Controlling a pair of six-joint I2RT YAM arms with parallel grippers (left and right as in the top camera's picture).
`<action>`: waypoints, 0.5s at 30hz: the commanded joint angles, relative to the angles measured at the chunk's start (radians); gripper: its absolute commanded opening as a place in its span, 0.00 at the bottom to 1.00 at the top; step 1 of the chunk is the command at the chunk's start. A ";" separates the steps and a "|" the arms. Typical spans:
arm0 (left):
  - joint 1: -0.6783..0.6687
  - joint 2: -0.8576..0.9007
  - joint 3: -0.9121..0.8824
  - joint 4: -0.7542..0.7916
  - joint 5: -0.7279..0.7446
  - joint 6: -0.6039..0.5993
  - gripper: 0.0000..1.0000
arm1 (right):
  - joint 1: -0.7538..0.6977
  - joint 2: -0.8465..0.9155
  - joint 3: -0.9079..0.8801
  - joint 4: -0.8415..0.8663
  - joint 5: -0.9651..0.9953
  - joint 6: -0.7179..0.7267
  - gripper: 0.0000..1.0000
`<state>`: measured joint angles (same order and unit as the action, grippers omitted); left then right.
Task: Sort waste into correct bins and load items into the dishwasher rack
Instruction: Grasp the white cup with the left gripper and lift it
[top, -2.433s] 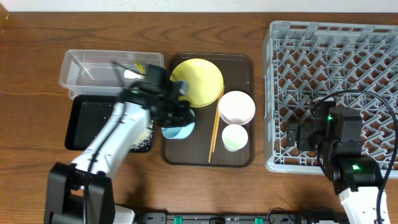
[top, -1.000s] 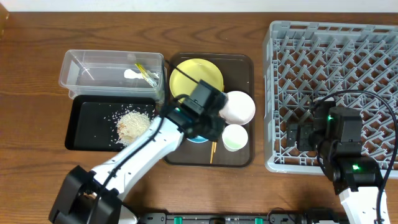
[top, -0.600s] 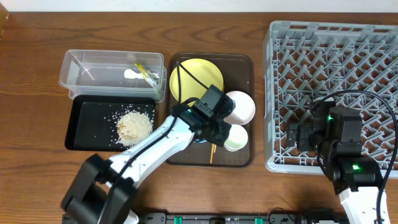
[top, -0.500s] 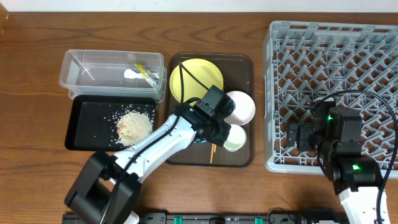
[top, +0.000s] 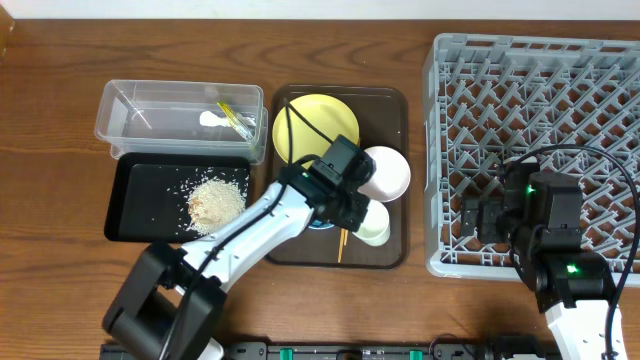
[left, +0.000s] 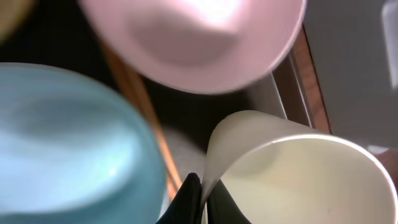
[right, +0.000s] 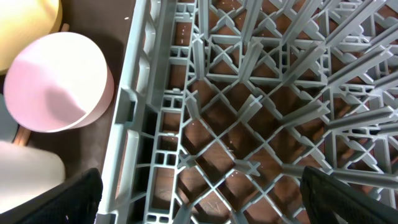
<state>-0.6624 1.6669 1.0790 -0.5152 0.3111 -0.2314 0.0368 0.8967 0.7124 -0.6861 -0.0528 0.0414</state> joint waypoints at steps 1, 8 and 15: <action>0.079 -0.082 0.023 0.014 0.093 -0.041 0.06 | 0.010 0.000 0.020 0.013 -0.005 0.007 0.99; 0.298 -0.113 0.023 0.140 0.488 -0.167 0.06 | 0.010 0.006 0.019 0.131 -0.217 0.001 0.99; 0.422 -0.066 0.023 0.356 0.814 -0.393 0.06 | 0.010 0.095 0.019 0.228 -0.719 -0.151 0.99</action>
<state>-0.2573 1.5738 1.0847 -0.1898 0.9047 -0.4900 0.0372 0.9554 0.7139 -0.4694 -0.4805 -0.0257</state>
